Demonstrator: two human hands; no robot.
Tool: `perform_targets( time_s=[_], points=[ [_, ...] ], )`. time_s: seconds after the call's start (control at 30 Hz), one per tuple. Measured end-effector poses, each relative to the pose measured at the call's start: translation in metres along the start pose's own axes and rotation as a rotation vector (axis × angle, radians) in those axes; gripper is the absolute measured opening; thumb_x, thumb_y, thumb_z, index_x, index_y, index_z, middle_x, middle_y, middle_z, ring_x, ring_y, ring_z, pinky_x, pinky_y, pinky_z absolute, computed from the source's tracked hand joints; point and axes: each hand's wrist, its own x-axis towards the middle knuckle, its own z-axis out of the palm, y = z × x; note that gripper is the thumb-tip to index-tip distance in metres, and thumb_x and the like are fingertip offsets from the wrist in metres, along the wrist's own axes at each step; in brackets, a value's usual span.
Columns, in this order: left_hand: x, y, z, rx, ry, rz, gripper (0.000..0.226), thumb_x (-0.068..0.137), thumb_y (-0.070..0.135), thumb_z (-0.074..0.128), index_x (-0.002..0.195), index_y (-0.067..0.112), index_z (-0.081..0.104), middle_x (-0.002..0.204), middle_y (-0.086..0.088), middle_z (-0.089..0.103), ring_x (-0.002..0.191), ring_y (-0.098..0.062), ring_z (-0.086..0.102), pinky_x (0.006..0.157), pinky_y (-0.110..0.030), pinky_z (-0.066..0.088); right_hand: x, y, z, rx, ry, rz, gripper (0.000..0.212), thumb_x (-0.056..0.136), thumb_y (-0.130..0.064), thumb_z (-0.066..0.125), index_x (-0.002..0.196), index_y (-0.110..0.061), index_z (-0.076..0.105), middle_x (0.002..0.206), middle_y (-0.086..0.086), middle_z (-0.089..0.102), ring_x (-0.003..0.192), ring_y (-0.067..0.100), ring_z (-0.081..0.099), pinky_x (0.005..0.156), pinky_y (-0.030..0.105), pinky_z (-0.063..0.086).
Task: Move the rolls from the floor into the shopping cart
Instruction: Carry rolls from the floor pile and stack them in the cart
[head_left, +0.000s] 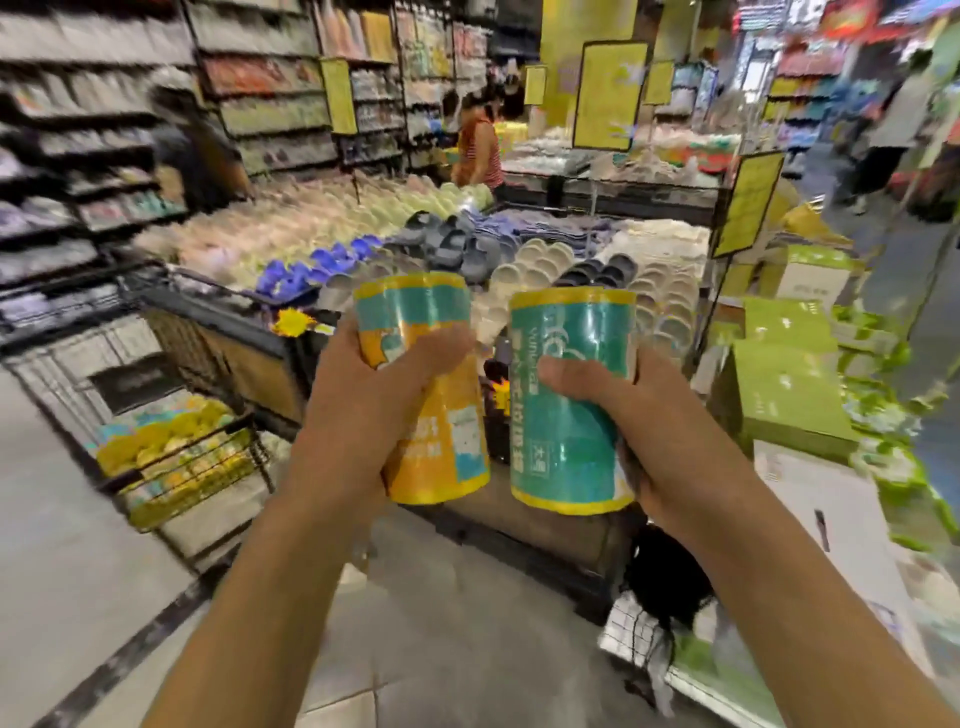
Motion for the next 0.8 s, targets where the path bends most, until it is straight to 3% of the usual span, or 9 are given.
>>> perform_targets(
  time_s=[0.13,0.23,0.33,0.53,0.7,0.8],
  points=[
    [0.015,0.010,-0.085,-0.020,0.161,0.041,0.071,0.052,0.042,0.082,0.118,0.022,0.065,0.095,-0.003,0.077,0.083,-0.024,0.076,0.069,-0.046,0.062,0.036,0.011,0.081,0.021,-0.138,0.023,0.049,0.066,-0.022,0.089,0.111,-0.021,0.070,0.100,0.004,0.079,0.090,0.024,0.077,0.073,0.041,0.063],
    [0.026,0.012,-0.145,-0.011,0.231,0.061,0.055,0.066,0.032,0.086,0.117,0.022,0.065,0.094,-0.003,0.076,0.081,-0.023,0.075,0.068,-0.045,0.061,0.061,0.021,0.139,0.022,-0.221,0.037,0.053,0.064,-0.023,0.089,0.113,-0.019,0.069,0.101,0.006,0.079,0.090,0.025,0.077,0.075,0.044,0.063],
    [0.035,0.014,-0.199,0.012,0.294,0.087,0.061,0.067,0.032,0.085,0.122,0.016,0.063,0.100,-0.011,0.073,0.083,-0.030,0.074,0.066,-0.044,0.060,0.086,0.032,0.190,0.013,-0.304,0.040,0.052,0.067,-0.024,0.085,0.116,-0.017,0.069,0.102,0.006,0.079,0.091,0.025,0.077,0.074,0.043,0.063],
    [0.061,0.014,-0.267,0.056,0.445,0.131,0.044,0.080,0.026,0.079,0.119,0.016,0.061,0.087,-0.001,0.070,0.075,-0.018,0.074,0.063,-0.039,0.062,0.142,0.057,0.259,0.067,-0.462,0.104,0.054,0.073,-0.018,0.082,0.124,-0.011,0.065,0.105,0.009,0.077,0.090,0.025,0.076,0.068,0.036,0.061],
    [0.114,-0.003,-0.293,0.051,0.532,0.090,0.062,0.067,0.032,0.083,0.122,0.016,0.060,0.107,-0.012,0.073,0.092,-0.033,0.074,0.074,-0.056,0.062,0.212,0.082,0.289,0.048,-0.553,0.137,0.056,0.070,-0.021,0.082,0.123,-0.012,0.065,0.106,0.008,0.078,0.093,0.027,0.077,0.067,0.036,0.062],
    [0.155,-0.018,-0.302,0.034,0.631,0.069,0.061,0.064,0.032,0.085,0.118,0.018,0.062,0.108,-0.013,0.073,0.093,-0.033,0.074,0.077,-0.060,0.061,0.262,0.098,0.304,0.050,-0.606,0.148,0.059,0.070,-0.020,0.085,0.124,-0.011,0.064,0.106,0.010,0.077,0.094,0.029,0.076,0.068,0.037,0.062]
  ],
)
